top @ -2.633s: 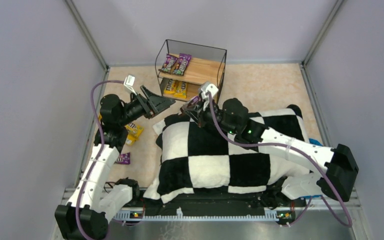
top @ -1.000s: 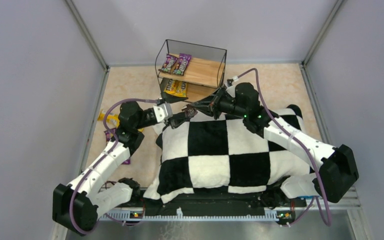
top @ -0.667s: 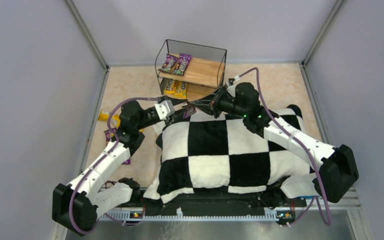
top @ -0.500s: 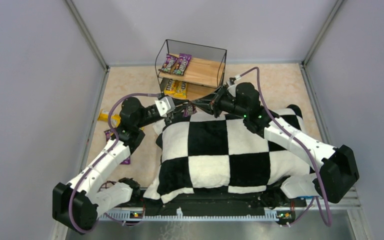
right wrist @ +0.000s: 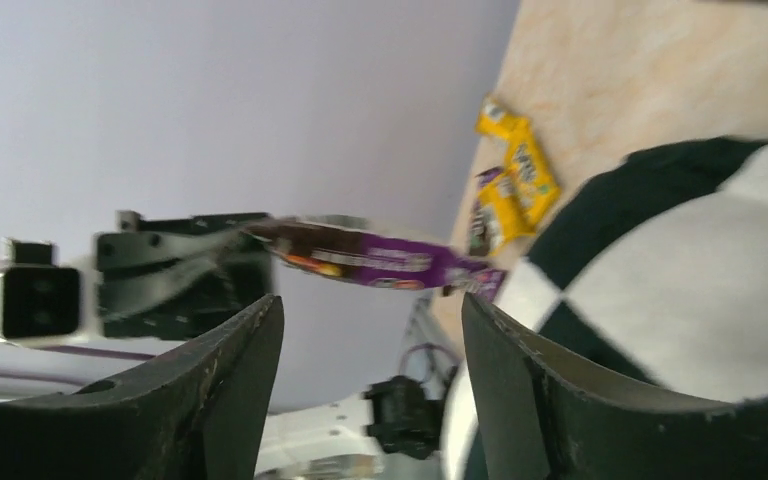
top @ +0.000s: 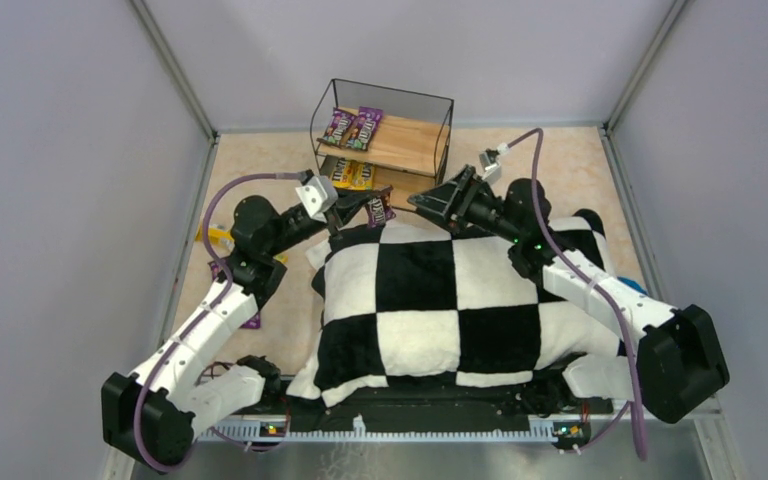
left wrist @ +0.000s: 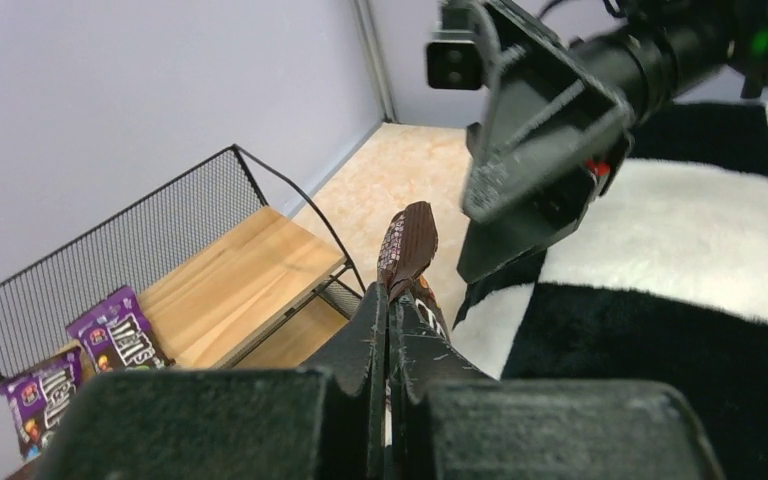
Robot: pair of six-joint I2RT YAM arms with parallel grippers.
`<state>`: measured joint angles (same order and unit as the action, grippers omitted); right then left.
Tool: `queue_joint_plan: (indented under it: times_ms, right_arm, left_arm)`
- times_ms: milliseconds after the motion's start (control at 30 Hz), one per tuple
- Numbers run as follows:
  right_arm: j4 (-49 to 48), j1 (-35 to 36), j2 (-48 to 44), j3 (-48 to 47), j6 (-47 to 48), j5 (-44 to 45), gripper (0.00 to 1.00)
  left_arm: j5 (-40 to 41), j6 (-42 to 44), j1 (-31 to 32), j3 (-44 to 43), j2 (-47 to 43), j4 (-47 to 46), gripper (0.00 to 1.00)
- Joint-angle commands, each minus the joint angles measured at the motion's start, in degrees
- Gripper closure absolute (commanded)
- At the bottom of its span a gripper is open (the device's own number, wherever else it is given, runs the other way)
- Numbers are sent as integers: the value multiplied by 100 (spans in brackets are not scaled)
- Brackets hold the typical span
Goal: Place and organize the candy bags onto the shelf
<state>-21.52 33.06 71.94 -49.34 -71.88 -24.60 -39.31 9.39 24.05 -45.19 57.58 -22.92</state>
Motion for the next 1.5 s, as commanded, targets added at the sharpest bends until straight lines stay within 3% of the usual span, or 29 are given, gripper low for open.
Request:
queue_joint_plan:
  times_ms: [0,133,267,400,633,833,933,1300,1400,1467]
  right_arm:
    - [-832,-448,-343,358,1872,-906,32]
    - [113,-458,-403,173,3563,-1465,33]
    - [-142,-460,-556,384,4597,-2191,29]
    - [-514,-484,-418,565,4996,-2644,28]
    - [-1788,-525,-197,856,4639,-3124,33]
    - [-3288,-523,193,1007,3499,-3433,52]
    - [-4361,-529,445,1197,2881,-3532,57]
    - [-6280,-545,1135,1490,1601,-3266,72]
    - [-6411,-547,1125,1522,1524,-3206,73]
    - [-6140,-555,961,1572,1779,-3137,61]
  left_arm:
    - [738,-1168,-2,-75,-128,-694,100]
    - [754,-2081,-17,-199,2,-793,100]
    - [218,-2834,-67,-527,264,-643,100]
    - [-412,-3381,-67,-596,411,-956,100]
    - [-1107,-4371,-67,-535,715,-1835,100]
    - [-1410,-4959,-68,-566,1027,-2247,100]
    - [-1430,-5041,-68,-555,1091,-2318,100]
    - [-1293,-5041,-72,-537,1133,-2238,100]
    - [-1184,-4959,-70,-555,1123,-2072,100]
    - [-1182,-4966,-75,-586,1137,-2024,100]
